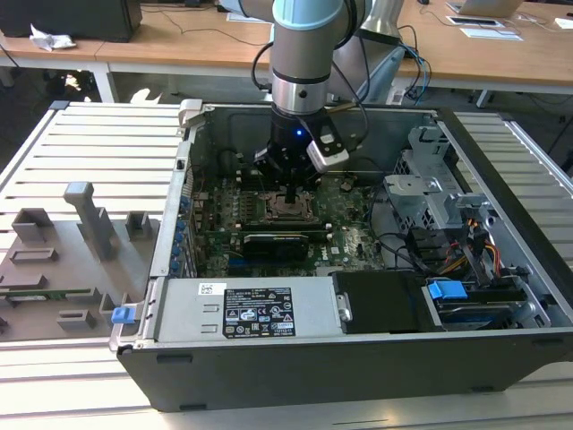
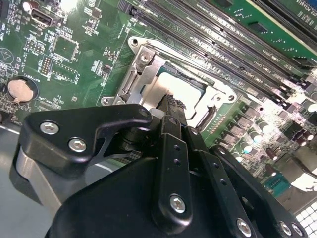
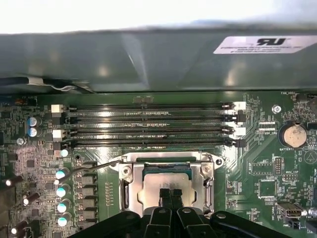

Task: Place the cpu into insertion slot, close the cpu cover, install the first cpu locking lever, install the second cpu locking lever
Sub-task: 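Install the first cpu locking lever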

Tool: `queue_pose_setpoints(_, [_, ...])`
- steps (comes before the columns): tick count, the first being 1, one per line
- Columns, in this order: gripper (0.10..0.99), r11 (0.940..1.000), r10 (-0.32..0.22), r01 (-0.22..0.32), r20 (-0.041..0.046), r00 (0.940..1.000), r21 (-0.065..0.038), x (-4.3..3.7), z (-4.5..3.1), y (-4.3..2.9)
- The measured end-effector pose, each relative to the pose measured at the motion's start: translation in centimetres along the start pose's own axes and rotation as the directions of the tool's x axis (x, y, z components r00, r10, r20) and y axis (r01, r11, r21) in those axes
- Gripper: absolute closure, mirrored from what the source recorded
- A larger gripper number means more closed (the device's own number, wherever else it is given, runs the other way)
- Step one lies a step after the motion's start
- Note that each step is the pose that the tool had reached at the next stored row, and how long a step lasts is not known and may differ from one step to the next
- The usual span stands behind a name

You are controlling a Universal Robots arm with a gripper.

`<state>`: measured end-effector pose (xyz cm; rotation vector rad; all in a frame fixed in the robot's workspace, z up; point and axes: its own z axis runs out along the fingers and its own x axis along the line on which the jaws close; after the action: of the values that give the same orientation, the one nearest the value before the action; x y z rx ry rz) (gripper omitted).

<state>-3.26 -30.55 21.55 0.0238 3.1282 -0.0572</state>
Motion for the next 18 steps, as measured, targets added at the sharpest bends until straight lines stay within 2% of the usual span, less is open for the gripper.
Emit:
queue_pose_setpoints(15, [0.98,0.9959,-0.09,0.09,0.0033,0.9959,-0.001,0.0,0.0,0.0])
queue_pose_setpoints(17, [0.98,0.9958,-0.091,0.091,0.0033,0.9958,-0.003,0.01,-0.02,-0.01])
queue_pose_setpoints(18, [0.98,0.9958,-0.091,0.091,0.0037,0.9958,-0.007,0.0,-0.01,-0.01])
